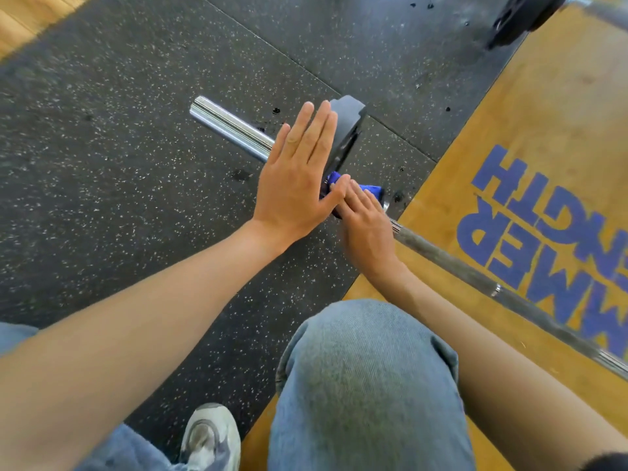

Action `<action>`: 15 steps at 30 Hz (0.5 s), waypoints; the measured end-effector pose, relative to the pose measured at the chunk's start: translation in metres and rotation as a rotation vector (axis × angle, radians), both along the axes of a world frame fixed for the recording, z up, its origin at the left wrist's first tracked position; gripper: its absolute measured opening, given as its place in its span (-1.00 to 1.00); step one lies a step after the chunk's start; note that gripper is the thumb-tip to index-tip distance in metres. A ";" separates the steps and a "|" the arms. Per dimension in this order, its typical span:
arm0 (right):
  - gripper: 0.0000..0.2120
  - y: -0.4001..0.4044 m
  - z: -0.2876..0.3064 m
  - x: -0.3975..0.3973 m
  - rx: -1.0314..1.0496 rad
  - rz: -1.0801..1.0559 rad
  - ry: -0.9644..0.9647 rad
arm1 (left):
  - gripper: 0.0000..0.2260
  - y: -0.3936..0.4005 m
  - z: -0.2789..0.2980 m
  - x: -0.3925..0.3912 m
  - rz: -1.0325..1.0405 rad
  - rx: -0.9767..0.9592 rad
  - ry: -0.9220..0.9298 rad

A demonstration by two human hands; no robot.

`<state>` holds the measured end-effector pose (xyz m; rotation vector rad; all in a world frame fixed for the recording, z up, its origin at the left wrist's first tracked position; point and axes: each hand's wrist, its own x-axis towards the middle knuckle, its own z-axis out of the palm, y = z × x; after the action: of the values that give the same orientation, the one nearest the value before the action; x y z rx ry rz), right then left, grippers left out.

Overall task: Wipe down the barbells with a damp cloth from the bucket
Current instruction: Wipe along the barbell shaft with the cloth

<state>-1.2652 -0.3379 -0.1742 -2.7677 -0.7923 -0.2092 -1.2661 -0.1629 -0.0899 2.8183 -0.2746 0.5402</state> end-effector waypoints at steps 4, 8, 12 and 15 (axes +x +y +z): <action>-0.47 0.013 0.007 -0.009 0.097 -0.285 0.071 | -0.37 0.015 -0.011 -0.033 0.003 -0.038 -0.021; -0.51 -0.002 -0.001 -0.040 -0.003 0.001 -0.078 | -0.36 0.024 -0.021 -0.067 0.033 -0.074 -0.027; -0.52 0.000 0.007 -0.052 0.105 -0.261 0.017 | -0.33 0.025 -0.024 -0.088 0.045 -0.089 0.014; -0.68 0.007 0.022 -0.033 0.176 -0.326 0.209 | -0.33 0.023 -0.022 -0.089 0.067 -0.099 0.022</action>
<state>-1.2977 -0.3312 -0.1524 -2.6768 -0.2557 -0.0440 -1.3550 -0.1403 -0.1119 2.7432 -0.1455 0.5221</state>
